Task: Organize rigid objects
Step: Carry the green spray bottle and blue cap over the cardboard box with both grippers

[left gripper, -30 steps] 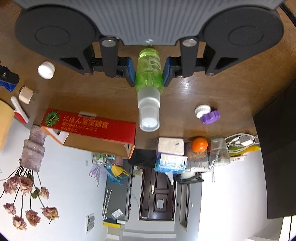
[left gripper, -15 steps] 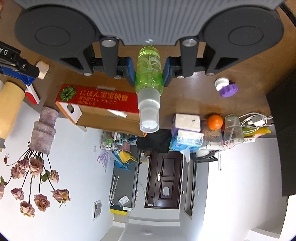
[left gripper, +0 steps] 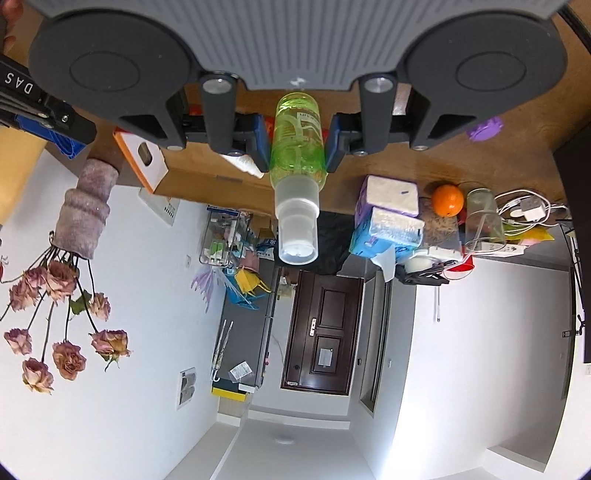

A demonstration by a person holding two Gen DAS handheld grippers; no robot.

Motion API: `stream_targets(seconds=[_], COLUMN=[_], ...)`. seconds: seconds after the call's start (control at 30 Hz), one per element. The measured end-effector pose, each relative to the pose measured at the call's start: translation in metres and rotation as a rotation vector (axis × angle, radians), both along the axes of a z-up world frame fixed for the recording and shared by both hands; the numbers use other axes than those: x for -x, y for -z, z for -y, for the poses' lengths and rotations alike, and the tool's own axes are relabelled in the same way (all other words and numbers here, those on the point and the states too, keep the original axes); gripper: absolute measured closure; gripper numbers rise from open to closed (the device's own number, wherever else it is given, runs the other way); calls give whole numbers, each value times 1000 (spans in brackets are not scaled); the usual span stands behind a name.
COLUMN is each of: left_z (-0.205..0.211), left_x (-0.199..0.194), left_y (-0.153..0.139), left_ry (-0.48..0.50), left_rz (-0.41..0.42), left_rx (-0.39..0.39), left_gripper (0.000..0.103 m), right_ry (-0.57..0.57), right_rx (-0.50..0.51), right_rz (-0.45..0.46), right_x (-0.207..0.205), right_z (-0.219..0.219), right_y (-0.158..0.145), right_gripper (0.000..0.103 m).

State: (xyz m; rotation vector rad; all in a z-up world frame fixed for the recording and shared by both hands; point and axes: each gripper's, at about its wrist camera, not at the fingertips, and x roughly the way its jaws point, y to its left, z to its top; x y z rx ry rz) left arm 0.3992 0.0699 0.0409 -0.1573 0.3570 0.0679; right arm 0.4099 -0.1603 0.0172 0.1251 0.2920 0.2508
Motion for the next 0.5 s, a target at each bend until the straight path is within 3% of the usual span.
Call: stream_targets(seconds=[0.5], left_z=[14], left_x=[-69], left_y=[1], left_ry=[-14], left_rz=[7], left_rx=[29], left_gripper=[72], right_ry=[26], right_rx=[2], right_rz=[-1], right_x=[-72], right_z=[-7], right_y=[-10], right_gripper=[51])
